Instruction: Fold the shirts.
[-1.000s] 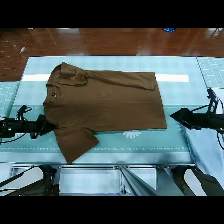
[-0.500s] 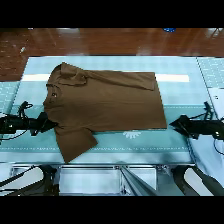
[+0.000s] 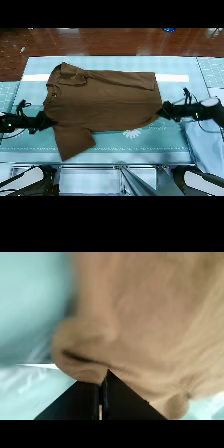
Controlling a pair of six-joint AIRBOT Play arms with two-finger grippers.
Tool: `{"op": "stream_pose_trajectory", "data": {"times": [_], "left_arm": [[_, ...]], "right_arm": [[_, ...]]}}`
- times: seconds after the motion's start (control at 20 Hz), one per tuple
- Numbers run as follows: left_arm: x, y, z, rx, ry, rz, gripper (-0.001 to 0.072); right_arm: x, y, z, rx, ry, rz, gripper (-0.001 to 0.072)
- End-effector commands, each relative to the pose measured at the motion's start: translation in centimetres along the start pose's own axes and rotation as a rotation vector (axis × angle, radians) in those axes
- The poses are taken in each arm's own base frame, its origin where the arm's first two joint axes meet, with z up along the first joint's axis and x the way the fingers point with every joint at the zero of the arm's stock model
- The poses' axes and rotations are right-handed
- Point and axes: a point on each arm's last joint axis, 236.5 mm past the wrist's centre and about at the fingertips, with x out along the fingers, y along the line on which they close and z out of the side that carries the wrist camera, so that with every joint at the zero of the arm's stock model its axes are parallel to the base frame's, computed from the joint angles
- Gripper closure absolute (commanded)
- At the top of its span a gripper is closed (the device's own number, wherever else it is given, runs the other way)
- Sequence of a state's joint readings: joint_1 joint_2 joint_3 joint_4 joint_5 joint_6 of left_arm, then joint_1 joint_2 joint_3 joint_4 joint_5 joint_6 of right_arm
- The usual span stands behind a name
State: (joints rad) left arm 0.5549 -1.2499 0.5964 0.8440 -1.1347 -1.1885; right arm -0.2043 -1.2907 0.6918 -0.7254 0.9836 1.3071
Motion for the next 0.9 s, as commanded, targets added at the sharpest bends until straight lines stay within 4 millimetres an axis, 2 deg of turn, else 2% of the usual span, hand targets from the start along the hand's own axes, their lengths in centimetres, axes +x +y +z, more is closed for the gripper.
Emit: {"op": "stream_pose_trajectory", "data": {"times": [0.0,0.05,0.1,0.15,0.2,0.3,0.4,0.45,0.5,0.55,0.6,0.75,0.85], "left_arm": [[-3.7,-7.2,3.2,0.094,-0.114,-0.203,0.0686],[-6.7,-10.8,5.1,0.143,-0.209,-0.283,0.0686],[-10.1,-14.5,6.9,0.195,-0.313,-0.360,0.0685],[-14.5,-18.6,8.4,0.258,-0.436,-0.439,0.0686],[-18.9,-22.2,9.2,0.328,-0.545,-0.498,0.0686],[-27.3,-28.6,8.6,0.497,-0.727,-0.548,0.0686],[-34.8,-34.0,5.6,0.682,-0.891,-0.547,0.0686],[-37.6,-35.7,4.0,0.746,-0.962,-0.524,0.0686],[-39.9,-36.9,2.4,0.795,-1.025,-0.484,0.0686],[-41.9,-37.7,0.5,0.843,-1.090,-0.423,0.0686],[-43.6,-38.1,-1.2,0.889,-1.156,-0.351,0.0686],[-47.2,-37.9,-6.6,0.947,-1.329,-0.181,0.0686],[-48.5,-36.5,-10.0,0.970,-1.413,-0.042,0.0686]], "right_arm": [[-2.8,8.3,3.6,-0.214,-0.031,0.098,0.0683],[-5.1,11.2,5.2,-0.286,-0.073,0.117,0.0684],[-8.3,14.2,7.3,-0.357,-0.154,0.114,0.0683],[-11.9,17.0,9.2,-0.423,-0.251,0.100,0.0684],[-16.3,20.1,10.8,-0.497,-0.365,0.081,0.0684],[-25.2,25.3,11.8,-0.623,-0.574,0.038,0.0684],[-33.7,29.4,10.2,-0.725,-0.776,0.003,0.0684],[-37.2,30.9,8.7,-0.768,-0.862,-0.006,0.0684],[-40.6,32.1,6.7,-0.806,-0.949,-0.013,0.0684],[-43.2,32.9,4.4,-0.834,-1.020,-0.008,0.0684],[-45.3,32.9,2.4,-0.851,-1.077,-0.029,0.0684],[-49.7,31.6,-4.0,-0.881,-1.180,-0.099,0.0684],[-51.1,30.0,-7.4,-0.867,-1.203,-0.139,0.0684]]}}
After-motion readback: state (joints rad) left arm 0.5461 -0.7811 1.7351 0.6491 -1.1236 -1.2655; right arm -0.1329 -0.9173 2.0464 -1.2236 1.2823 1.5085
